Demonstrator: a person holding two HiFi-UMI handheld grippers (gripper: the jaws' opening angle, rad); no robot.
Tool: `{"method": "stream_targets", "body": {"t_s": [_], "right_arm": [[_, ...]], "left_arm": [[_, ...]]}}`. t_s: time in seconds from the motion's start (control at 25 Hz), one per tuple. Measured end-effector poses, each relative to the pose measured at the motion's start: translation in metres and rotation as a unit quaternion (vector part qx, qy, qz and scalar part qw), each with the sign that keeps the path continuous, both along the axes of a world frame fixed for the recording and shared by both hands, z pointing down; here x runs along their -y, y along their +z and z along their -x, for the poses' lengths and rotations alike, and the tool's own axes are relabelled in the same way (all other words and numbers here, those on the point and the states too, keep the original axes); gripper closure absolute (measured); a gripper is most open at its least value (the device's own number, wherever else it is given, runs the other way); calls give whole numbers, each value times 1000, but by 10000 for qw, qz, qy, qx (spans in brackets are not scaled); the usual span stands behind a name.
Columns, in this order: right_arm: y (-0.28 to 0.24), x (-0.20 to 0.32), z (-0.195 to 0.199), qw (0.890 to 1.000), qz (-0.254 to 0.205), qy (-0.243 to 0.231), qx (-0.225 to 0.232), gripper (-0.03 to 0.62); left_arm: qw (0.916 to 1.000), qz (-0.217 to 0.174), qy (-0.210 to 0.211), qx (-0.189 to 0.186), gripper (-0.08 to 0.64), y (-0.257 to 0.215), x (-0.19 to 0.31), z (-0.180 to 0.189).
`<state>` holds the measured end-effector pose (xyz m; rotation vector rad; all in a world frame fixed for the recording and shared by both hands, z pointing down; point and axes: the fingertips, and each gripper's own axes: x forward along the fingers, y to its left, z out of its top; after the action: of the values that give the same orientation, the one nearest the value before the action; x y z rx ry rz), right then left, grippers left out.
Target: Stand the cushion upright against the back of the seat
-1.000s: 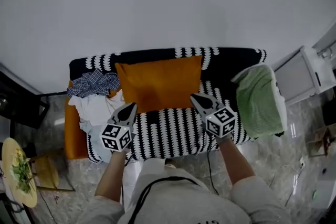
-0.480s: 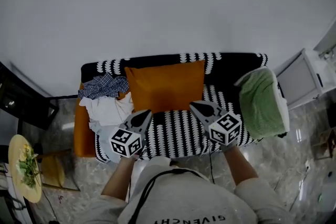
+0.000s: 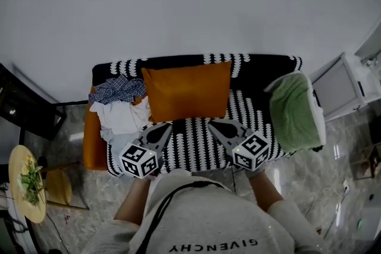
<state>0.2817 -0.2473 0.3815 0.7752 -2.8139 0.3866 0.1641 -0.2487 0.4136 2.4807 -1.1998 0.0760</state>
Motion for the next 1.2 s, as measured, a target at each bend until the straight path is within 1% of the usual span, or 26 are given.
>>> {"method": "stream_targets", "body": {"t_s": [0.24,0.44,0.56,0.64,0.76,1.2], "right_arm": [[-4,-17,10,9998,93,-183,50,575],[-13,-23,11,9995,148,-231,165,575],[-21,-23,10,9991,198,-270,256,575],[-27,-19,10,9989,176,-282,329,575],[-31,-14,11,9986,198,-260,404,575],[-14,-4,8,9971,539,-292,443,575]], "left_arm": [[9997,-40,234,-108,535,-12,-6,-11],[9975,-228,665,112,535,-23,-12,-28],[9962,-231,840,-20,535,-30,-16,-36],[9958,-200,878,-140,535,-33,-13,-38],[9958,-143,893,-150,535,-30,-8,-37],[9962,271,759,-337,535,-13,6,-29]]}}
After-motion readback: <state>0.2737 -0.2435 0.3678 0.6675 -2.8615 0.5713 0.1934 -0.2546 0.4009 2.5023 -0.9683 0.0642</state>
